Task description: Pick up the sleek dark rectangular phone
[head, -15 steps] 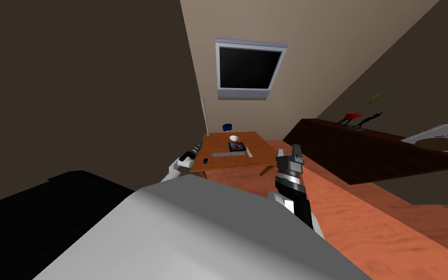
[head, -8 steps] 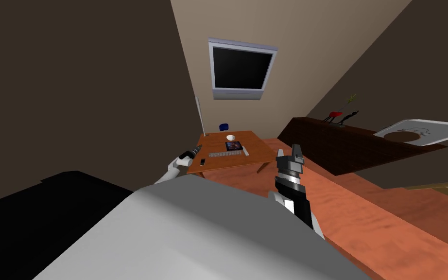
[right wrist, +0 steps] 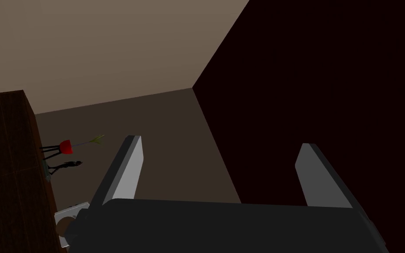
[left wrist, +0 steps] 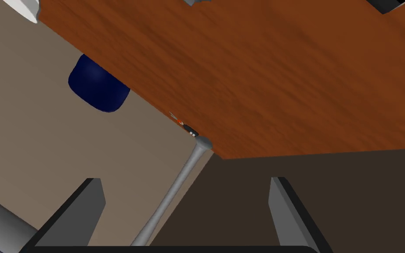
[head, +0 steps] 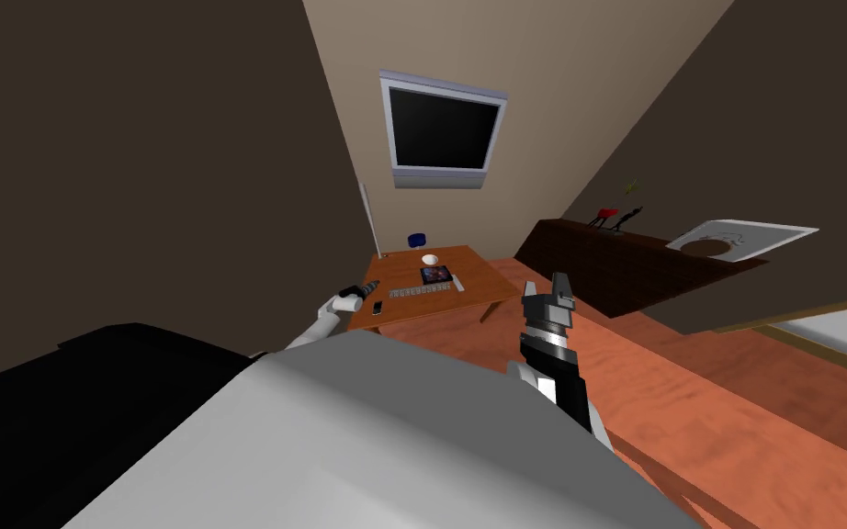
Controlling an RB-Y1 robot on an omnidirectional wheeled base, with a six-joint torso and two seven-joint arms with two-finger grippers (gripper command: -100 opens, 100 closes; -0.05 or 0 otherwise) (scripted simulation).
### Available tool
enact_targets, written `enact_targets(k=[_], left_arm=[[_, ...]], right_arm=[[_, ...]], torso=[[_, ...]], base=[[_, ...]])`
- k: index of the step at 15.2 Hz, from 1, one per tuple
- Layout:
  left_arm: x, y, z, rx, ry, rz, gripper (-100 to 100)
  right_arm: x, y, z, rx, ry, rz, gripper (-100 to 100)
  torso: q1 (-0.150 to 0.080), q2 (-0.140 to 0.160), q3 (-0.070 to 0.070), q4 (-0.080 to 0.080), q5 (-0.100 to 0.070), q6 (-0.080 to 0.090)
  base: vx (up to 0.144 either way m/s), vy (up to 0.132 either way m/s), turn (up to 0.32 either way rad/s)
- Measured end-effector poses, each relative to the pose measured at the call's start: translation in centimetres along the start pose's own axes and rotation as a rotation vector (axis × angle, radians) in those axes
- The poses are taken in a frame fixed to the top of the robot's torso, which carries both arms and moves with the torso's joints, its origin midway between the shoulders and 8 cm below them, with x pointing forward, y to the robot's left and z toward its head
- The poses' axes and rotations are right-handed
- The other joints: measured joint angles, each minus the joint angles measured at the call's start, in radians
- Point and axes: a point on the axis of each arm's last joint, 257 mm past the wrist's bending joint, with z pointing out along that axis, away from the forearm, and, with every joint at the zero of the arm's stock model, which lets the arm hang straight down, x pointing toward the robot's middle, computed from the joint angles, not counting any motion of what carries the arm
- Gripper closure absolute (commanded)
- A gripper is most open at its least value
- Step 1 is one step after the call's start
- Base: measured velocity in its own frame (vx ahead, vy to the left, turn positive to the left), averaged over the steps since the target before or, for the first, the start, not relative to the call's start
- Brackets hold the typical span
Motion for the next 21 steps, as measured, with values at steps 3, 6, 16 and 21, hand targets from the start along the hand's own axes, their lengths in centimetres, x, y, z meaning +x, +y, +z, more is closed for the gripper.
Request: enact_targets(k=[3,6,16,21], left_arm=[[0.5,3.2,0.4,-0.075,0.046,0.035,-100],[1.2,5.4,0.5,-0.138,0.088,0.066,-100],[3.1,13.9,-0.8,-0.351,0.269,0.160,-100],[4.2,17.1,-1.8,-0.430,0.357,0.192,-100]], right_arm=[[0.0,0.0,0.0,0.000,0.000,0.000,0],[0.0,0.0,0.0,0.000,0.000,0.000,0],[0.0,0.0,0.0,0.000,0.000,0.000,0],[0.0,0.0,0.0,0.000,0.000,0.000,0]], torso=[[0.000,0.000,0.000,0.000,0.000,0.000],[0.000,0.000,0.000,0.000,0.000,0.000],[0.000,0.000,0.000,0.000,0.000,0.000],[0.000,-0.001,0.000,0.000,0.000,0.000]], base=[[0.001,-0.018,-0.103],[0.000,-0.022,-0.138],[0.007,-0.022,-0.107],[0.011,-0.020,-0.089]])
